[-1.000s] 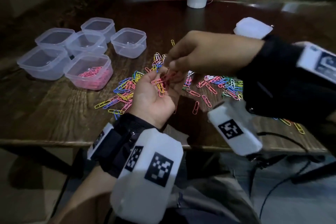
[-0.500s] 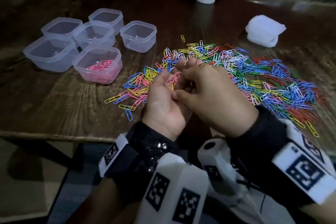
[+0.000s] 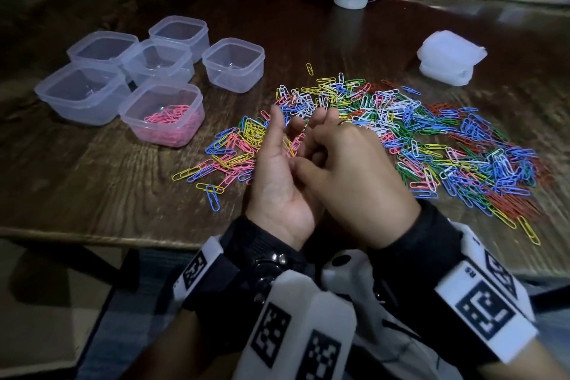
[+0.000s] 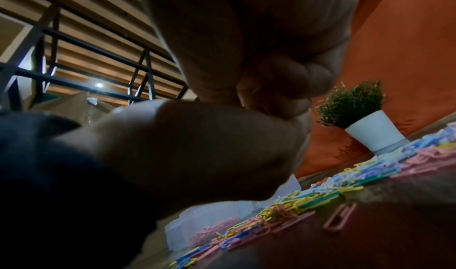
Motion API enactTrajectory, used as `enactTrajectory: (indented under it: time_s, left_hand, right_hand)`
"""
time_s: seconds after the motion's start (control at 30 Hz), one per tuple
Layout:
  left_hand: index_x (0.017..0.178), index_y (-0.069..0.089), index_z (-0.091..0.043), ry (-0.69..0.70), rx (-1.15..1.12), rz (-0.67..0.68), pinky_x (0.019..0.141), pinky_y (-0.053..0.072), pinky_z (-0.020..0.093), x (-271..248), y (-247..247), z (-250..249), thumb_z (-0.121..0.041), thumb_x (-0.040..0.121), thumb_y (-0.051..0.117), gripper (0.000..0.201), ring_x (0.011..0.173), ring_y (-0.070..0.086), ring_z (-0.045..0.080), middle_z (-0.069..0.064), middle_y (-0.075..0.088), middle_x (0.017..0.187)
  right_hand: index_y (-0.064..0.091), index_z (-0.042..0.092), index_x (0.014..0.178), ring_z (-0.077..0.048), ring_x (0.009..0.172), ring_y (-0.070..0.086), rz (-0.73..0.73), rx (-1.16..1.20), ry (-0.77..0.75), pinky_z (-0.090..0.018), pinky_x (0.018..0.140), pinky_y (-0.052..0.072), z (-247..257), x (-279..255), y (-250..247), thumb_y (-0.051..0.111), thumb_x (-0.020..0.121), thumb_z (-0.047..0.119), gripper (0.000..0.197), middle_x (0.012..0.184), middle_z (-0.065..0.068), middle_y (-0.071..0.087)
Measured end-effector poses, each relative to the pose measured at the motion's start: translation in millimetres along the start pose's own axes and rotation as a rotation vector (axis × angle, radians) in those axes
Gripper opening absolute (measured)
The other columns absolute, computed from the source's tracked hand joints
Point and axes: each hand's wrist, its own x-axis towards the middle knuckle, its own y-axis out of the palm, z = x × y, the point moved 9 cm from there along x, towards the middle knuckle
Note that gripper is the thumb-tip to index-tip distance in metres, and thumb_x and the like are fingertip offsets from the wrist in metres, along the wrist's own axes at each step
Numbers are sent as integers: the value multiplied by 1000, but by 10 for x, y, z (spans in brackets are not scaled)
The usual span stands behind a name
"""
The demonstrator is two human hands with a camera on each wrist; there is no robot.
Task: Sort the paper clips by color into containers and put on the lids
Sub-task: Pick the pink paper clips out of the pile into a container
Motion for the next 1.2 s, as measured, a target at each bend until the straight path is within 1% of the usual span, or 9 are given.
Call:
enactTrajectory:
  time_s: [0.13, 0.3, 0.4, 0.53, 0.63, 0.7, 0.97, 1.03, 1.2]
  left_hand:
    - [70, 47, -17, -2, 17, 10, 55, 56, 25, -15, 41, 2, -41, 97, 38, 37, 51, 64, 14, 3, 61, 55]
    - [89, 57, -8, 0, 8, -12, 108, 35, 32, -2, 27, -50, -43, 98, 31, 45, 113, 52, 20, 8, 59, 94]
    - [98, 61, -5, 13, 35, -21, 104, 37, 35, -1, 2, -81, -48, 97, 28, 55, 106, 57, 23, 10, 64, 95]
    - [91, 58, -2, 17, 35, -64, 110, 33, 36, 18, -61, -128, -49, 98, 25, 58, 124, 49, 26, 14, 58, 100]
    - [82, 58, -2, 26, 64, -53, 76, 53, 23, 51, -57, -141, -41, 100, 25, 55, 79, 68, 19, 11, 66, 74]
    - [75, 62, -3, 20, 95, -38, 54, 54, 21, 63, -44, -123, -35, 101, 26, 55, 54, 66, 16, 9, 67, 61]
    - [92, 58, 0, 13, 42, 27, 52, 55, 25, 64, 66, -78, -29, 100, 33, 39, 56, 66, 19, 15, 67, 71]
    - [83, 54, -5, 20, 11, 6, 51, 55, 26, 84, 40, -101, -29, 99, 35, 35, 55, 63, 19, 14, 63, 68]
    - [62, 38, -13, 47, -74, -83, 36, 38, 12, 150, -161, -400, -22, 99, 37, 38, 35, 48, 11, -1, 43, 45]
  right_hand:
    - [50, 17, 81, -22, 77, 52, -112, 235, -23, -34, 68, 40, -35, -5, -95, 64, 78, 18, 14, 79, 0, 57]
    - [64, 26, 106, -20, 95, 56, -110, 127, -57, -35, 80, 44, 29, 96, -135, 61, 84, 25, 22, 99, 0, 62]
    - [65, 31, 110, -22, 101, 55, -27, -31, -88, -33, 80, 44, 105, 144, -67, 61, 84, 28, 27, 104, 0, 61]
    - [68, 32, 103, -23, 97, 55, -52, -40, -107, -32, 75, 41, 155, 165, -105, 60, 83, 25, 23, 94, 1, 56]
    - [70, 25, 87, -21, 85, 57, -101, 107, -111, -34, 73, 44, 124, 181, -161, 63, 80, 20, 11, 80, 3, 58]
    - [65, 22, 77, -18, 75, 58, -125, 231, -82, -37, 71, 47, 54, 197, -195, 63, 79, 16, 6, 71, 2, 62]
    - [63, 9, 71, -10, 51, 49, -23, 641, -21, -22, 54, 41, -117, 231, -218, 67, 79, 5, 10, 55, 1, 53]
    - [59, 6, 71, -1, 43, 44, -75, 791, -21, -8, 44, 33, -186, 208, -354, 63, 81, -3, 13, 48, 9, 52]
    - [54, 15, 63, 1, 35, 37, -236, 649, 164, -8, 39, 26, -955, 80, -744, 57, 84, 1, 25, 45, 11, 49]
